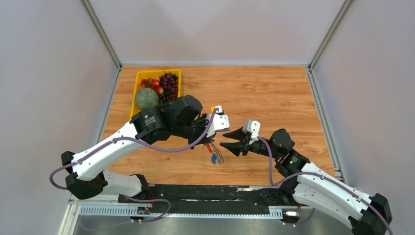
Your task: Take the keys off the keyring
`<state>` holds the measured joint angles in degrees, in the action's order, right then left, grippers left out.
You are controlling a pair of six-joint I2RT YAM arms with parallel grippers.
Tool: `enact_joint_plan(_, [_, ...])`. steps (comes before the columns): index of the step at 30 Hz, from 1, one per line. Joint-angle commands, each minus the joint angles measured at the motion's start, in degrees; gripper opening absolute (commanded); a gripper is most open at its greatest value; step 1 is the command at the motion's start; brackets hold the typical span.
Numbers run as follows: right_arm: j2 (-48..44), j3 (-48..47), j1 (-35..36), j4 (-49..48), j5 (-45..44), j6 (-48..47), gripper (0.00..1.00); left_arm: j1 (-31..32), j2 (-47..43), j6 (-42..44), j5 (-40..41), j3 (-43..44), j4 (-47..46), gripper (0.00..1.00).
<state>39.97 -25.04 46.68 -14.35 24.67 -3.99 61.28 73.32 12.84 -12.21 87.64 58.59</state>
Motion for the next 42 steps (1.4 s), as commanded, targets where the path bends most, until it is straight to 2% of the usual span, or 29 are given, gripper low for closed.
enact_joint_plan(1, [2.76,-4.3,-0.27,-3.39,6.56,-2.28,0.43,0.63,-2.23,3.96,-2.35,-0.07,-3.42,0.0])
enact_joint_plan(6, [5.85,-5.74,-0.32,-6.38,11.28,-0.76,0.44,1.0,-2.44,5.06,-2.59,-0.24,-3.18,0.0])
enact_joint_plan(29, [9.38,-7.0,-0.25,-12.79,15.12,3.19,0.39,1.89,-2.91,6.06,-2.7,-0.36,-3.37,0.0])
enact_joint_plan(36, [9.78,-7.28,-0.25,-11.62,16.41,3.04,0.26,2.03,-3.45,6.16,-1.53,-0.27,-3.52,0.0])
enact_joint_plan(41, [8.74,-7.99,-0.21,-7.47,14.68,1.7,0.0,2.01,-5.37,5.75,2.89,-1.19,-5.33,0.0])
enact_joint_plan(42, [8.44,-8.06,-0.23,-7.01,13.62,1.99,0.0,2.01,-6.19,5.89,3.11,-1.89,-6.03,0.0])
